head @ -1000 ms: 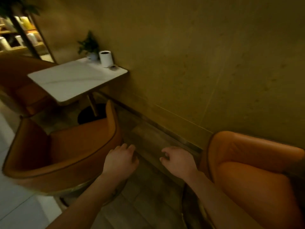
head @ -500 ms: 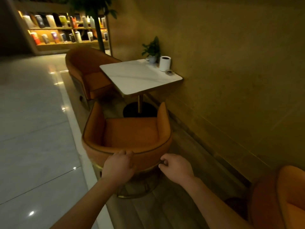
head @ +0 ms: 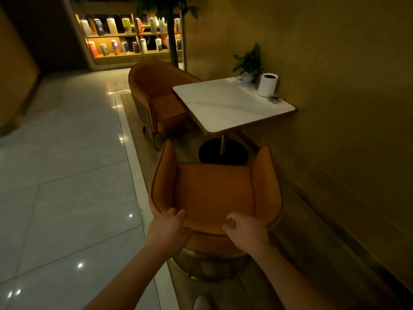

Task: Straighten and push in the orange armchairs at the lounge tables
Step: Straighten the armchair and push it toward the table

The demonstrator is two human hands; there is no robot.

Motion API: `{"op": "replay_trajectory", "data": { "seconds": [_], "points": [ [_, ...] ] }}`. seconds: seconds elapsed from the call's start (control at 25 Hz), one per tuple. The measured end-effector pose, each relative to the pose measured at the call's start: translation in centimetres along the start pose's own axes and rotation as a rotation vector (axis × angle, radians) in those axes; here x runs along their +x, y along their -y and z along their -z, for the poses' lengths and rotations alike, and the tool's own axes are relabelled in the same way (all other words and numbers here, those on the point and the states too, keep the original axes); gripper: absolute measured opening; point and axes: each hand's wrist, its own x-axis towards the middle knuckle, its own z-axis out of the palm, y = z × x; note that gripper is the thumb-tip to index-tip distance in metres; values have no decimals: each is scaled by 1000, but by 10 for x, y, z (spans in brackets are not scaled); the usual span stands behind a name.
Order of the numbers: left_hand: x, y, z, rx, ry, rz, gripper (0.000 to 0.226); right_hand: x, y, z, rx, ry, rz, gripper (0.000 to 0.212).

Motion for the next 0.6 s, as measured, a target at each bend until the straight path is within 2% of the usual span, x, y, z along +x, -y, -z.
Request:
{"op": "replay_trajectory", "data": {
  "seconds": [0.08, 0.32, 0.6],
  "points": [
    [26, 17, -1, 31, 12, 15, 46, 32, 0, -12, 4, -34, -4, 39],
    [94, 67, -5, 53, 156, 39, 39, 108, 7, -40, 12, -3, -113, 46],
    [170, 133, -23, 144, 294, -132, 35, 141, 29, -76, -8, -3, -307, 48]
  ]
}}
